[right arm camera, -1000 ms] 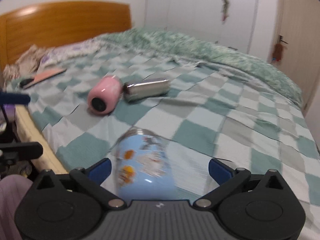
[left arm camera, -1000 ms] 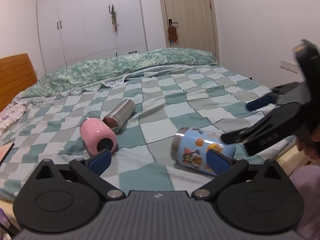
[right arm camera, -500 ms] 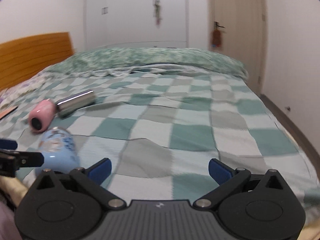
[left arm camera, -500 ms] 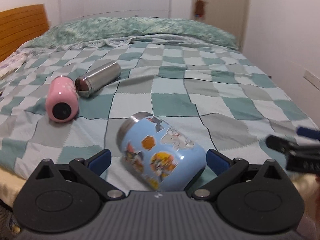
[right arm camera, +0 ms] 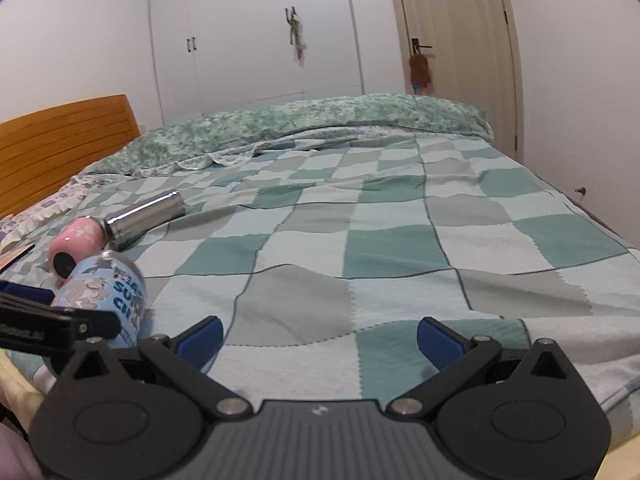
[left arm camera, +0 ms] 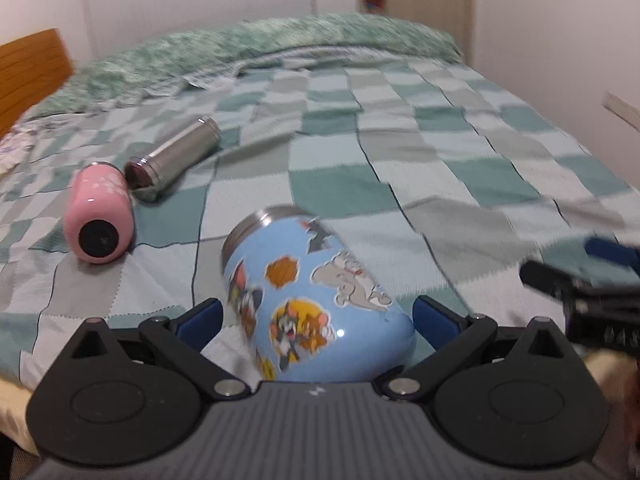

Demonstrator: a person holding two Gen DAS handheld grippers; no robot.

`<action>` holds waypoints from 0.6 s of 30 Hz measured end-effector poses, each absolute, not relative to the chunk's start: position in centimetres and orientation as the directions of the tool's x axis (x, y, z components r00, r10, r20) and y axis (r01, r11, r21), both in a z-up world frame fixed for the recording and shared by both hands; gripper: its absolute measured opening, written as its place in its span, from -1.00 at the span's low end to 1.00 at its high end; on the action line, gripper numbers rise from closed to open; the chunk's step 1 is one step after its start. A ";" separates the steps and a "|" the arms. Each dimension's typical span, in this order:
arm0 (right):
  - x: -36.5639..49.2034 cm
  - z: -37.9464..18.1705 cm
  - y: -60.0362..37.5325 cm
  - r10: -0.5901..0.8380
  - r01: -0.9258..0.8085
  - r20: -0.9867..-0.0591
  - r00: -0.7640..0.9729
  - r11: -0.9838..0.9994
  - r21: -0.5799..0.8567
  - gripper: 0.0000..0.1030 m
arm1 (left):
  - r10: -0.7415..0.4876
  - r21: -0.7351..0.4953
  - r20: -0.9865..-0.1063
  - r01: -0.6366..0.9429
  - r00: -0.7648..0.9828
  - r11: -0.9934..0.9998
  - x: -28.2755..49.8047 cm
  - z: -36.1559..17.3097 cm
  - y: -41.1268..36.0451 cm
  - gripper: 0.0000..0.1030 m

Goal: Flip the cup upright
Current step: 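Grasp the blue cup with the left gripper and stand it upright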

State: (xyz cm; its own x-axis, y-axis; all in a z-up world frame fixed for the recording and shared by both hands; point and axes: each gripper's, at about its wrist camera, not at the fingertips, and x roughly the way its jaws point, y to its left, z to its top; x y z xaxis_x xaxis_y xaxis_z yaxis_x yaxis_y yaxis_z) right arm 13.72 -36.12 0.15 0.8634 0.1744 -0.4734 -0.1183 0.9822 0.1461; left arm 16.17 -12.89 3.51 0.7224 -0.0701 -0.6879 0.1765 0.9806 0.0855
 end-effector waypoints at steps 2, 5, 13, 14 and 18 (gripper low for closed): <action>13.6 0.2 -35.9 0.181 -0.123 -0.464 0.867 0.981 0.152 1.00 | -0.084 0.102 -0.702 0.217 0.707 0.971 16.0 3.5 -12.1 1.00; 13.4 0.3 -35.6 0.190 -0.132 -0.447 0.874 0.979 0.158 1.00 | -0.082 0.147 -0.711 0.261 0.699 0.954 15.7 3.9 -10.9 0.97; 13.4 0.4 -35.2 0.199 -0.139 -0.422 0.884 0.976 0.168 1.00 | -0.106 0.147 -0.722 0.301 0.683 0.942 16.4 5.1 -11.2 1.00; 13.3 0.4 -35.2 0.196 -0.136 -0.416 0.888 0.976 0.169 1.00 | -0.108 0.142 -0.730 0.305 0.674 0.942 16.9 5.2 -11.6 1.00; 13.7 0.8 -35.4 0.184 -0.130 -0.411 0.893 0.979 0.156 1.00 | -0.076 0.128 -0.788 0.283 0.611 0.951 19.6 5.0 -13.1 1.00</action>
